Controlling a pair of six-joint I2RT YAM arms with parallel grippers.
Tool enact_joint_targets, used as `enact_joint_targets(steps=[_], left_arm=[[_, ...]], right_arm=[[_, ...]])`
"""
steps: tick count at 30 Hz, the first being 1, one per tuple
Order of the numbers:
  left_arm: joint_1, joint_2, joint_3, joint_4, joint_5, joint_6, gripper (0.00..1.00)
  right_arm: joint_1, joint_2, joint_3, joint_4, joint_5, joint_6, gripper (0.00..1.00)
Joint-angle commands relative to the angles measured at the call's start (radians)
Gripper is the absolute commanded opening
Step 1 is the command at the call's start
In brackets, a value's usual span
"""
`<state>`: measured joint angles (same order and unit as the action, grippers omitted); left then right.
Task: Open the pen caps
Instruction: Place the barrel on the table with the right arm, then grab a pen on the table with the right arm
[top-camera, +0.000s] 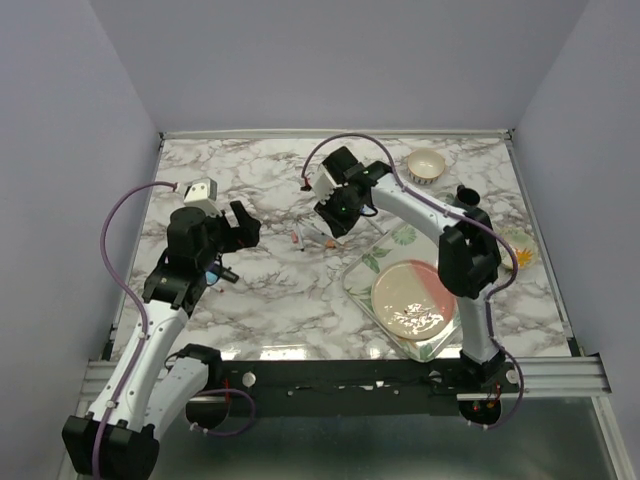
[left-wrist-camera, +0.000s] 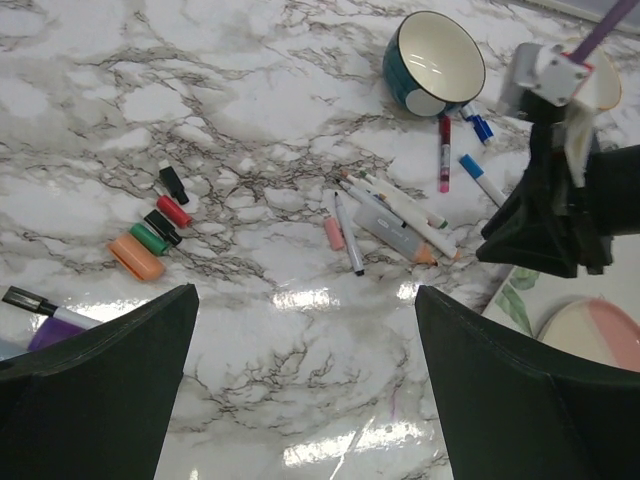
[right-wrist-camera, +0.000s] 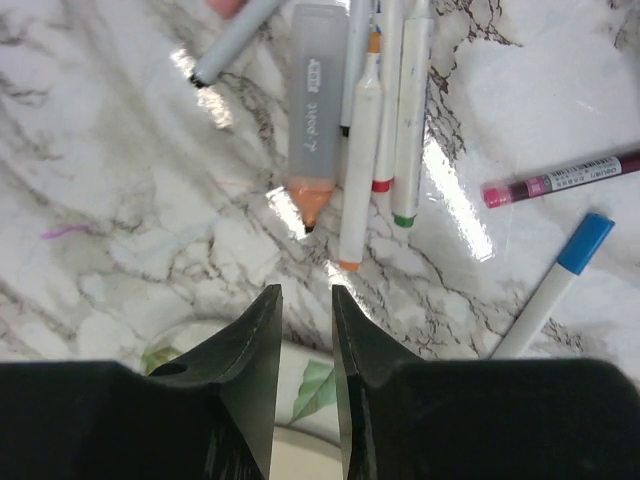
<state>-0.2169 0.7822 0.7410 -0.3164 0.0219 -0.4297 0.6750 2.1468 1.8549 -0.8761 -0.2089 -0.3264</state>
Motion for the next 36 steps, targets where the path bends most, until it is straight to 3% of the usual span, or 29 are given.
enact_joint_targets(steps=[1,6,13,18,22,27,32,36], left_arm=[[0.008,0.031,-0.009,0.014,0.076,0.020,0.99],[0.007,0.078,-0.015,0.031,0.121,0.003,0.98],[-0.009,0.190,-0.009,0.027,0.129,-0.064,0.94],[-0.123,0.287,-0.011,0.014,-0.005,-0.122,0.94],[-0.220,0.370,-0.022,0.037,-0.146,-0.167,0.93],[-0.251,0.469,-0.002,0.071,-0.223,-0.199,0.86],[-0.274,0.606,0.102,0.043,-0.269,-0.202,0.74],[-0.298,0.716,0.196,-0.010,-0.313,-0.188,0.70]], right_arm=[[0.011,-0.184,-0.114,-0.003,-0.101,-0.100,0.34],[0.005,-0.439,-0.334,0.064,-0.081,-0.163,0.34],[-0.070,-0.683,-0.581,0.175,-0.191,-0.160,0.35],[-0.187,-0.703,-0.608,0.180,-0.325,-0.131,0.35],[-0.210,-0.709,-0.612,0.175,-0.374,-0.129,0.36],[-0.210,-0.708,-0.620,0.180,-0.389,-0.129,0.36],[-0.210,-0.697,-0.617,0.173,-0.400,-0.128,0.36],[-0.210,-0.702,-0.617,0.172,-0.397,-0.129,0.36]])
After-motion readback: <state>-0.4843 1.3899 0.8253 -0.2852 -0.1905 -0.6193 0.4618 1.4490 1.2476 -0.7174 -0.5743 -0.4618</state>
